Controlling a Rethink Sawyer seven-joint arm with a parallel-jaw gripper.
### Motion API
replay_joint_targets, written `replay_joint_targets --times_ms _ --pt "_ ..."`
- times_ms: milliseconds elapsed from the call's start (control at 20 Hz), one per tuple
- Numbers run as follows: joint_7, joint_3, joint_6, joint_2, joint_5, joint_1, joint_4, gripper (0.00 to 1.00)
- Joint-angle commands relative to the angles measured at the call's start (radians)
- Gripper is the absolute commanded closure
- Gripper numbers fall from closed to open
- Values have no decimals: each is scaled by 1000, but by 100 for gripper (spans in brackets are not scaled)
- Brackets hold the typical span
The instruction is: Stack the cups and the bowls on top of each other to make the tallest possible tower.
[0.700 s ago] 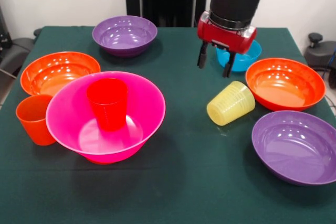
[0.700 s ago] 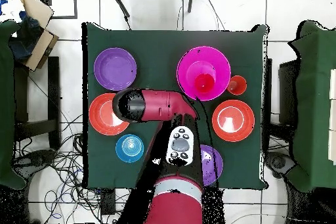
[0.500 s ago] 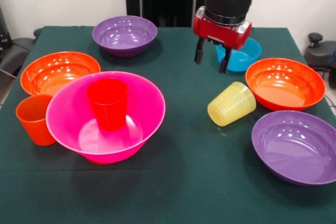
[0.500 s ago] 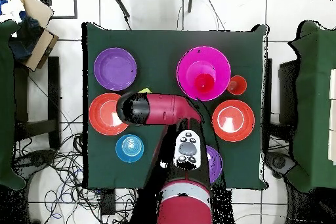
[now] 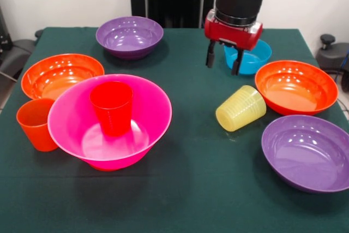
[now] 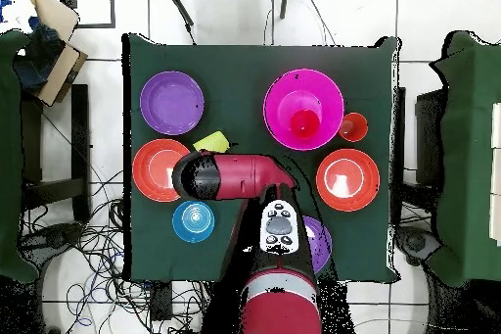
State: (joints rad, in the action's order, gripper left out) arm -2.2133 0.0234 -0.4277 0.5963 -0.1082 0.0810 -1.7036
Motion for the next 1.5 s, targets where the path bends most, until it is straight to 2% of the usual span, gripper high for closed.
replay_joint_targets --times_ms 50,300,600,800,1150,1500 --pt "59 -139 46 -37 -80 -8 -45 0" --pt "33 -159 50 -53 -80 -23 -28 0" --pt "-9 -125 64 -85 -79 -66 17 0" --pt "-45 -81 92 -104 -80 -105 42 0" --pt "-115 55 165 -168 -68 -203 134 0" --pt "-101 116 165 -199 -36 -233 186 0"
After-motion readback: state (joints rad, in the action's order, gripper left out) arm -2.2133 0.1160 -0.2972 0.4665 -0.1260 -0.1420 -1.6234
